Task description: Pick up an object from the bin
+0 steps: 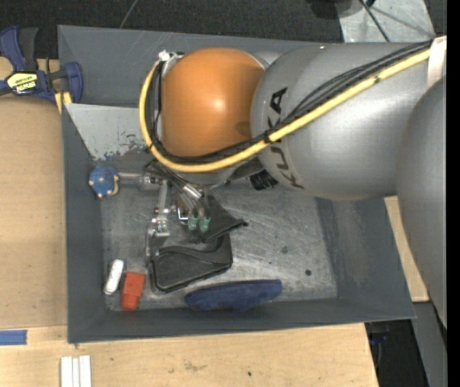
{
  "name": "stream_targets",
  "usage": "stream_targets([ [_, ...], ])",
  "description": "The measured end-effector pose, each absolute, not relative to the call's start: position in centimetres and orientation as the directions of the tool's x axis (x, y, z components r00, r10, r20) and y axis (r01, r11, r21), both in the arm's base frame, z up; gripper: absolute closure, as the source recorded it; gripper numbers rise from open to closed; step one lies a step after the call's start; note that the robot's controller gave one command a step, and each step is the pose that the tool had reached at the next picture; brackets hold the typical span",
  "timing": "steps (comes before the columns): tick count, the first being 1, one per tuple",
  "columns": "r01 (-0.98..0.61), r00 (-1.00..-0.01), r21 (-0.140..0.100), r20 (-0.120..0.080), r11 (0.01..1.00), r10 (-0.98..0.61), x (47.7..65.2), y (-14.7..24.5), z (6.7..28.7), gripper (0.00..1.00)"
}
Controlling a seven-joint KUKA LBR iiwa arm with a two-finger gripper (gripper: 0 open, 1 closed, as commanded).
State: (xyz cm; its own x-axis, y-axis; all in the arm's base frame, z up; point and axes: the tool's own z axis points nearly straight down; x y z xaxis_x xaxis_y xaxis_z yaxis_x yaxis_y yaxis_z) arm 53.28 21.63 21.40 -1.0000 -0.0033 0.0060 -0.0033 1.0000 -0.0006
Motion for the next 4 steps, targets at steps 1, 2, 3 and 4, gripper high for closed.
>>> stream_targets([
  [1, -0.18, -0.984, 0.002, -0.012, 0.984, -0.18, 49.3, 11.2, 9.4, 0.0],
  [2, -0.193, -0.981, 0.0, -0.001, 0.981, -0.193, 51.5, 13.1, 12.4, 0.0],
  [3, -0.116, -0.993, 0.003, -0.004, 0.993, -0.115, 51.1, 11.6, 8.7, 0.0],
  [4, -0.113, -0.993, 0.002, 0.015, 0.994, -0.113, 50.7, 11.6, 8.6, 1.0],
])
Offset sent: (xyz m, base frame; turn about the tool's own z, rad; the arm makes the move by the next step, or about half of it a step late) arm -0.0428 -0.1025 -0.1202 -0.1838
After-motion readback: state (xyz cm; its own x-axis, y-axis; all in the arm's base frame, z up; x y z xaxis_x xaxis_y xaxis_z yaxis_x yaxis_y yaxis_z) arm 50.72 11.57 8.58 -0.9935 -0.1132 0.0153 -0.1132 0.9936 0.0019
